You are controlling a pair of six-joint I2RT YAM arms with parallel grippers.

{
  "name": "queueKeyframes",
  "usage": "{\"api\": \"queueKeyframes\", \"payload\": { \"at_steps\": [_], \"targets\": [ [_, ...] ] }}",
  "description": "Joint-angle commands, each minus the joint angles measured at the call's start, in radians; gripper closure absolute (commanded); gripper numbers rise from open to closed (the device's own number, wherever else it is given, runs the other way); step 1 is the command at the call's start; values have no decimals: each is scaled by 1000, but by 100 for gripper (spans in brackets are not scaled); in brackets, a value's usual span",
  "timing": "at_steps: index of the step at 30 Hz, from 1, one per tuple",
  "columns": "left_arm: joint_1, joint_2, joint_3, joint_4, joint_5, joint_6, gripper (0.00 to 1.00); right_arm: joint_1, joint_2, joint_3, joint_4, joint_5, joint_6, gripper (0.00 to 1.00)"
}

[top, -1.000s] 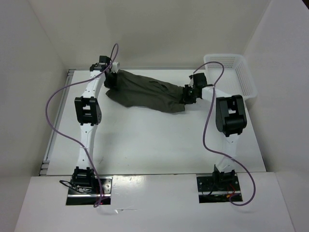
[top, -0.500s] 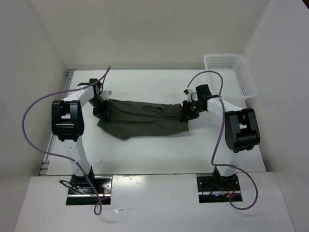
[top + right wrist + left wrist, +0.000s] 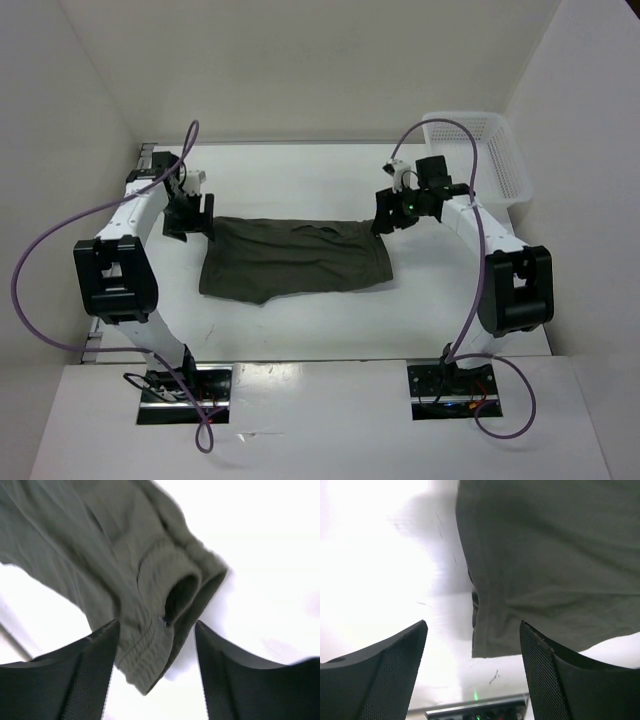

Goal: Fold and stack the shorts
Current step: Fold the shorts

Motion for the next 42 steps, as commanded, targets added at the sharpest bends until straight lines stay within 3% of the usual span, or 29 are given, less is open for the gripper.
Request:
{"api": "queueKeyframes", "payload": {
  "at_steps": [1, 4, 12, 18, 20, 22, 25, 28, 29, 34, 35, 36, 39, 42],
  "targets": [
    [-1, -11, 67, 64, 11, 4, 18, 12, -24, 54, 82, -3, -16, 36],
    [-1, 90, 102, 87, 8, 4, 18, 35, 27, 97, 82, 8, -33, 52],
    [-1, 282, 261, 138, 66, 4, 18, 35, 111, 150, 70, 52, -39, 52],
    [-10, 343, 291, 147, 117, 4, 18, 44, 121, 140, 61, 2, -30, 52],
    [-10, 353, 291, 159, 144, 4, 21, 56, 131, 131, 73, -7, -30, 60],
    [-10, 374, 280, 160, 178, 4, 31, 67, 142, 117, 99, 7, 7, 68],
    [-10, 400, 280, 150, 215, 4, 49, 78, 151, 107, 110, 19, 21, 69],
    [-10, 400, 280, 150, 238, 4, 61, 78, 142, 94, 110, 49, 21, 64],
    [-10, 400, 271, 150, 247, 4, 71, 78, 142, 82, 119, 60, 21, 64],
    [-19, 409, 283, 150, 270, 4, 91, 78, 142, 64, 119, 17, 42, 53],
    [-20, 409, 292, 150, 258, 4, 94, 78, 142, 64, 119, -1, 51, 58],
    [-20, 400, 292, 150, 246, 4, 99, 78, 142, 64, 147, -27, 76, 74],
    [-20, 354, 292, 150, 246, 4, 100, 78, 121, 74, 190, -38, 131, 99],
    [-20, 273, 283, 150, 215, 4, 100, 12, 98, 111, 190, -75, 203, 99]
  ]
}}
